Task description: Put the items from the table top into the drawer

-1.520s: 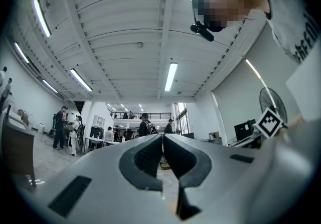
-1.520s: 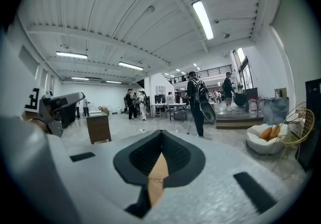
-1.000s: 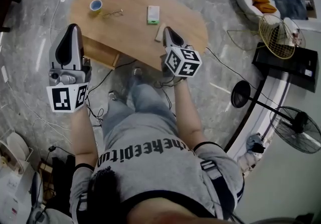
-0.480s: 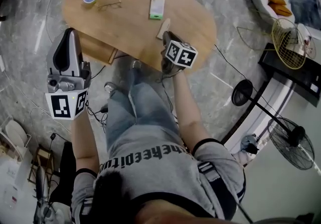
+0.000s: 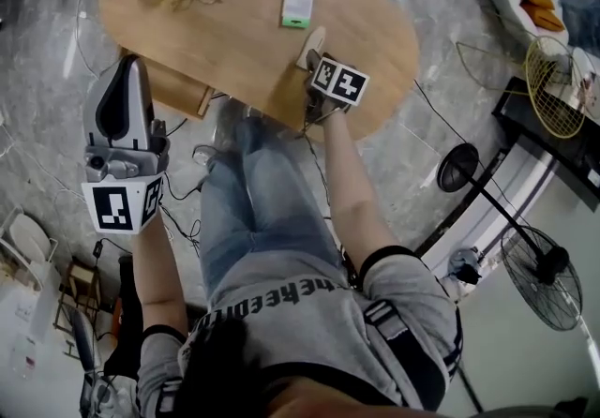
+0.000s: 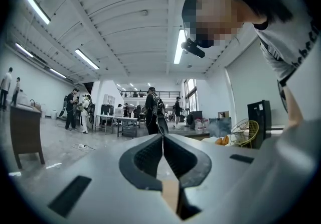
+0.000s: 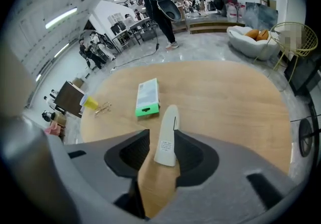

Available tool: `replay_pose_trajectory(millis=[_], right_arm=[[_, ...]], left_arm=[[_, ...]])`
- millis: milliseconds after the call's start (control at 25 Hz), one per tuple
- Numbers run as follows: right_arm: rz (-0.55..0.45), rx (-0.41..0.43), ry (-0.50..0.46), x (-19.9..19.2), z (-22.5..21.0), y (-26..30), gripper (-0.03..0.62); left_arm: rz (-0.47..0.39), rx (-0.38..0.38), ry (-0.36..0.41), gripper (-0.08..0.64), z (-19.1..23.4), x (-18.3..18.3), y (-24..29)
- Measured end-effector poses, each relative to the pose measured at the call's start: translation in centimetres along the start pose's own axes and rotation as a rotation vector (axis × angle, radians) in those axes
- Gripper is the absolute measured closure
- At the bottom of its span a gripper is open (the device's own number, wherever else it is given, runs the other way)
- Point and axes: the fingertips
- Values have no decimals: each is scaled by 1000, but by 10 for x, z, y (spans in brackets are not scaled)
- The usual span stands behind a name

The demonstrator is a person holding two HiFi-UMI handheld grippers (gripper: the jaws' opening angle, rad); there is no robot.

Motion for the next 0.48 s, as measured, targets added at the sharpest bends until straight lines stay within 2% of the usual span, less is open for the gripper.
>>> replay_pose_trajectory(millis=[200, 480], right_arm=[[39, -85, 12, -3, -25, 28, 402], [55, -121, 20, -7, -28, 54, 392]], left_arm=[[42, 28, 7, 548, 6, -25, 3], [68, 47, 14, 548, 17, -44, -1]])
Point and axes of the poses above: the fingertips, and each gripper's own axes: y forward along the fingers, z to its left, x out of its top, and after that the axes turned 11 degrees about x, right-handed
